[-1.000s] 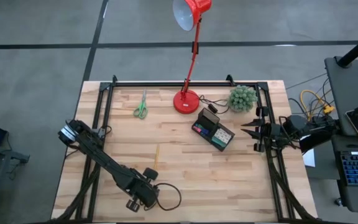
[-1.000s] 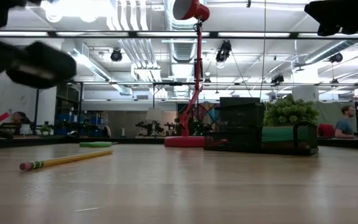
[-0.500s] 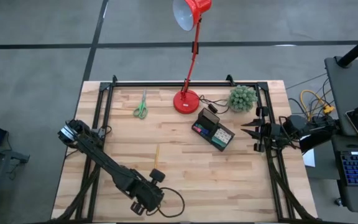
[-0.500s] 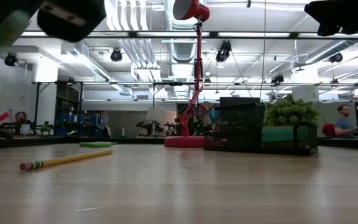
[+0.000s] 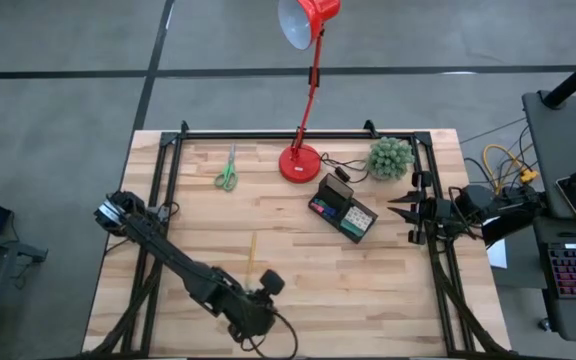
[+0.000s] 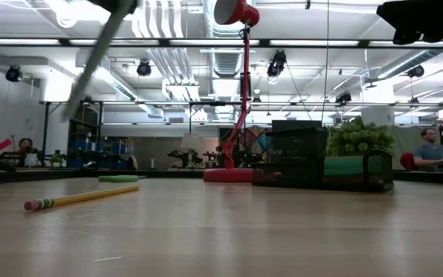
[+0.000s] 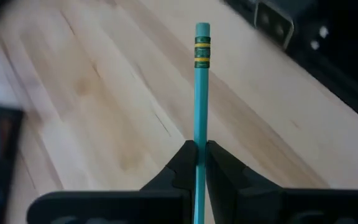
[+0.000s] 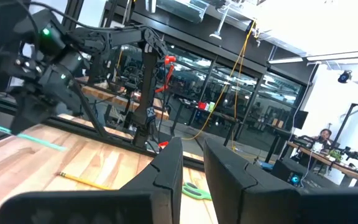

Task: Pick and place office supplies into organizer
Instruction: Put the blue pencil into the desk organizer

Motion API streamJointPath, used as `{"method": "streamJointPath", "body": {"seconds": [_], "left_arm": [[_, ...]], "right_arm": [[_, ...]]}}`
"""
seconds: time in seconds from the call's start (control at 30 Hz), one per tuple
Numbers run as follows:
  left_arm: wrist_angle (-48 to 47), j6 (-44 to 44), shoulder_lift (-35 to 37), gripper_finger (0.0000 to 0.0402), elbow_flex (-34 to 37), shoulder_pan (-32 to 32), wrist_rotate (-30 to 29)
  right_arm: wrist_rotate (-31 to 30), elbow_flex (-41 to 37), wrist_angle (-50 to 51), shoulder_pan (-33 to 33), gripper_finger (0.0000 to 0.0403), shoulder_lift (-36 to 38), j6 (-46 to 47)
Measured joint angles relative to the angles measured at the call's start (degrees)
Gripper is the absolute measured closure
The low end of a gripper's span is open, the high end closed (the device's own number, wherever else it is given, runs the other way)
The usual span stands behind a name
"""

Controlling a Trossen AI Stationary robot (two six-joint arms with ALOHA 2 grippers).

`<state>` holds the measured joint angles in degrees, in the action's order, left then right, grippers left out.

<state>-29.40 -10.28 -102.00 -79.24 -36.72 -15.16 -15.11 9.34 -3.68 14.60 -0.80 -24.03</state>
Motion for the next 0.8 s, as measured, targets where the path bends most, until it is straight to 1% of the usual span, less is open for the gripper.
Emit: {"method": "streamJointPath", "body": {"seconds": [0.2, 0.33, 0.5, 0.7, 0.8], "left_arm": [[6.56, -9.2, 0.02, 0.0398, 0.01, 2.29, -0.15], [10.15, -11.4, 0.02, 0.0398, 0.01, 4.76, -0.11], [12.05, -11.83, 0.02, 0.0398, 0.01, 7.76, 0.11], [14.45, -15.79, 0.02, 0.0398, 0.01, 10.15, 0.12], [16.06, -19.75, 0.07, 0.0398, 0.01, 10.75, 0.33]], "right_arm": [[0.0, 0.0, 0.0, 0.01, 0.0346, 0.0, 0.0], [0.0, 0.0, 0.02, -0.01, 0.0346, 0.0, 0.0], [0.0, 0.0, 0.02, -0.01, 0.0346, 0.0, -0.02], [0.0, 0.0, 0.02, -0.01, 0.0346, 0.0, -0.6], [0.0, 0.0, 0.02, -0.01, 0.0346, 0.0, -1.41]]}}
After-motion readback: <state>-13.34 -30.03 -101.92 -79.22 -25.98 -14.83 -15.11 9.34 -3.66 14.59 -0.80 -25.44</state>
